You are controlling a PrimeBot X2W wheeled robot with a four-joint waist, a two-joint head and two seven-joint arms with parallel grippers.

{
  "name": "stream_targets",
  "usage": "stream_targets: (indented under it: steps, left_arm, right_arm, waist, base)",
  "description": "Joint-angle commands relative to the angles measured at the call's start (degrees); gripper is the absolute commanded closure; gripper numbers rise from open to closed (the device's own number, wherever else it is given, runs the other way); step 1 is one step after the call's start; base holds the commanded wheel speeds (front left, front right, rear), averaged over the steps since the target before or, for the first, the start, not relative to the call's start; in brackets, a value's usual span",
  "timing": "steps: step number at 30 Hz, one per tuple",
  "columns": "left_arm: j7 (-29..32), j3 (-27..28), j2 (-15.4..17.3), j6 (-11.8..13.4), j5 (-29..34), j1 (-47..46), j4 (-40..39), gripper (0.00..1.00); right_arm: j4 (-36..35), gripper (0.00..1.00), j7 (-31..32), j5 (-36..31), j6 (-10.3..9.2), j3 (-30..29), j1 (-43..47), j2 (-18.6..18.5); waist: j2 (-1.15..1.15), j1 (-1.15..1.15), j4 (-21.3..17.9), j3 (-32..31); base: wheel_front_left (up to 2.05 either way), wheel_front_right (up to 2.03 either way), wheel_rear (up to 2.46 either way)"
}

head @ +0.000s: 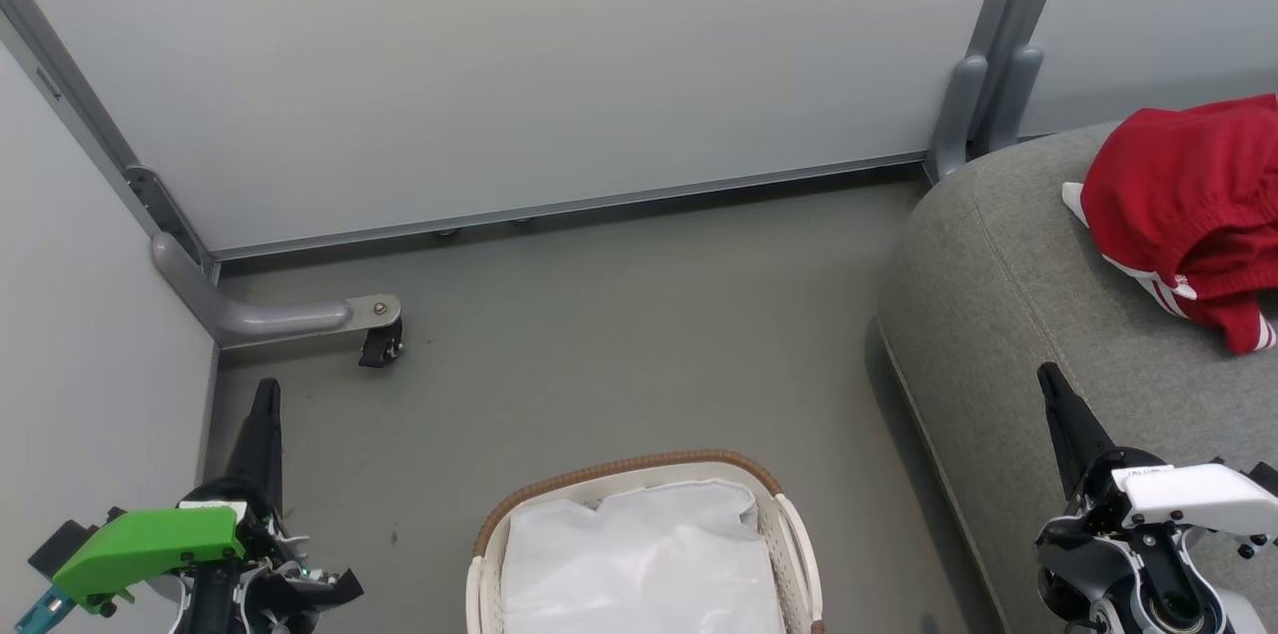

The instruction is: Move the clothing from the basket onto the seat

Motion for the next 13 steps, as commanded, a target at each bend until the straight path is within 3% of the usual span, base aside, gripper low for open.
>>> stream_targets:
  steps: [1,13]
  left_arm:
    - [0.2,0.2,0.1,-0.1,0.1,-0.6,-0.1,1.0]
    - [0.2,0.2,0.1,-0.1,0.2,-0.6,-0.1,1.0]
  right_arm:
    - [-0.2,1.0,0.2,0.2,-0.02,-0.1,-0.5,-0.3]
    - [-0.2,1.0,0.2,0.2,-0.02,-0.1,-0.5,-0.3]
  waist:
    - [0.0,0.0,0.0,0.0]
    - [0.0,0.0,0.0,0.0]
  base:
    - [0.0,0.0,0.0]
    - [0.0,0.0,0.0]
